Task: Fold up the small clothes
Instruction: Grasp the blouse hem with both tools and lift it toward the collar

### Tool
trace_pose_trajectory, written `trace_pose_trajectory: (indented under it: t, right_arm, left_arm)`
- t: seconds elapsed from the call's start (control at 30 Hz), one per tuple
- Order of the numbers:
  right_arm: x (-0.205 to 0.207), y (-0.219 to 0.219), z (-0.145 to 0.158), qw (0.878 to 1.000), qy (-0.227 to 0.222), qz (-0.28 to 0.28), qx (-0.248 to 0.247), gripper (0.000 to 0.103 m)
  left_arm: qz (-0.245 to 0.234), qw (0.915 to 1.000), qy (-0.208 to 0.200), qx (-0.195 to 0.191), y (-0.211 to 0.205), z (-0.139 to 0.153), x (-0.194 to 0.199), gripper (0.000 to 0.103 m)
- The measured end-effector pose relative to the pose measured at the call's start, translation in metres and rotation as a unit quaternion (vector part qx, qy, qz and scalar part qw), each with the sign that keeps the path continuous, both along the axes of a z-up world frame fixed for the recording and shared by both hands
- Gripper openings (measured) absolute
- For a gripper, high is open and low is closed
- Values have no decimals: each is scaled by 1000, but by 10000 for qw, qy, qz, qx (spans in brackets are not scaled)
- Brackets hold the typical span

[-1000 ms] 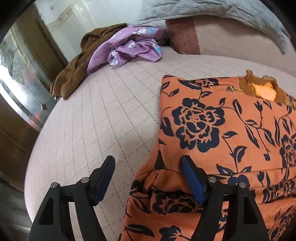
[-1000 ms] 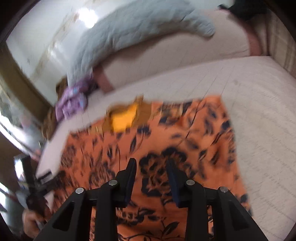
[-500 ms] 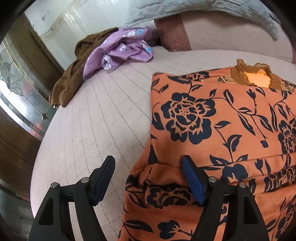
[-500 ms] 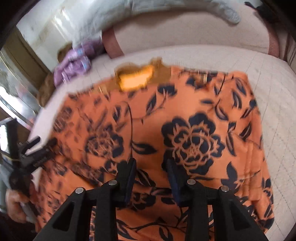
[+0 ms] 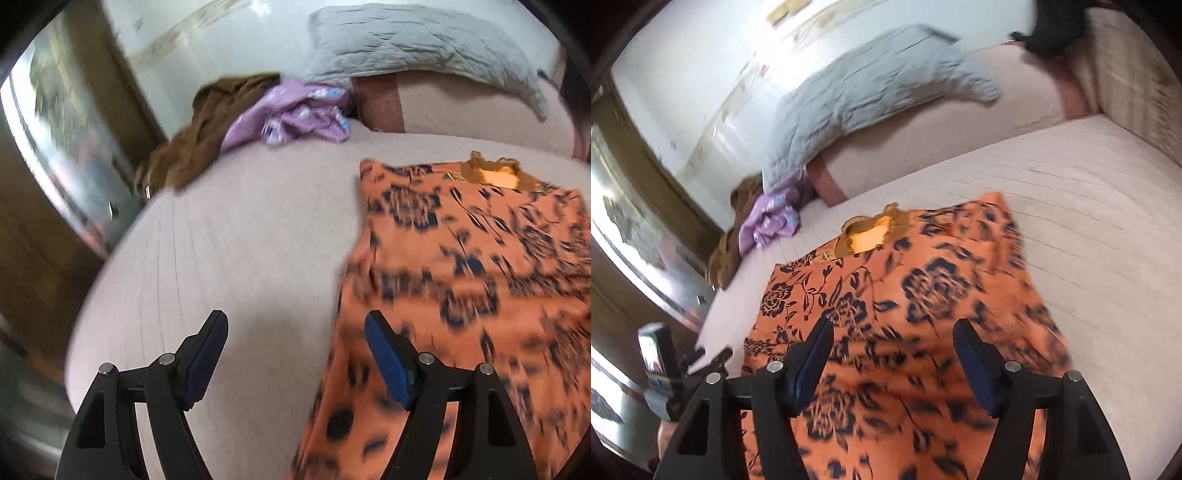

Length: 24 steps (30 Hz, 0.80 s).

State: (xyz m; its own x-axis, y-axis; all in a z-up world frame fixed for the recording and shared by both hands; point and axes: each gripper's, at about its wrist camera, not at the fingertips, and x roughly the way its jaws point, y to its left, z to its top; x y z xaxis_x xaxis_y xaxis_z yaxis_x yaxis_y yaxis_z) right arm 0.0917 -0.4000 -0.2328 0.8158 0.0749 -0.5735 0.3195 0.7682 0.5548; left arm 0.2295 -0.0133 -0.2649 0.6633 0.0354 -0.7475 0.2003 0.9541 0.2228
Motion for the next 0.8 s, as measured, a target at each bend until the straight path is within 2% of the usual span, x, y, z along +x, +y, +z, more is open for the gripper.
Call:
trace_pose_trajectory:
  t: [0.17,0.3,0.5,0.57,0.63,0.7,0.8]
  right_arm:
    - [-78,-17,-26,9972,221,-387,603,71]
    - [-125,-28,-42,9924,305,-664,988,71]
    - [-164,-21,-58,9890,582,-629,1208,71]
    - [-170,-17,-65,9874,823,-567,1229,71]
    - [-173,-14,-73,9848,1042,-501,1293,71]
    - [-175,-13,-82,9818,1127,-430,1467,71]
    - [-172,-11,-91,9793,1281,-353,1527,71]
  left_arm:
    - [325,9967,474,-569,59,-7,-57,78]
    - [513,9892,833,-1089,86,-9,-87,78]
    - [564,9844,1136,-1221,91,-13,-110,78]
    - [549,9819,1258,-1303,92,-15,-112,68]
    - [488,9793,1405,-1371,91,-19,-112,43]
    - [443,9772,1521,-1415,89,-25,-111,36]
    - [427,9768,1542,-1426,84,-28,-110,36]
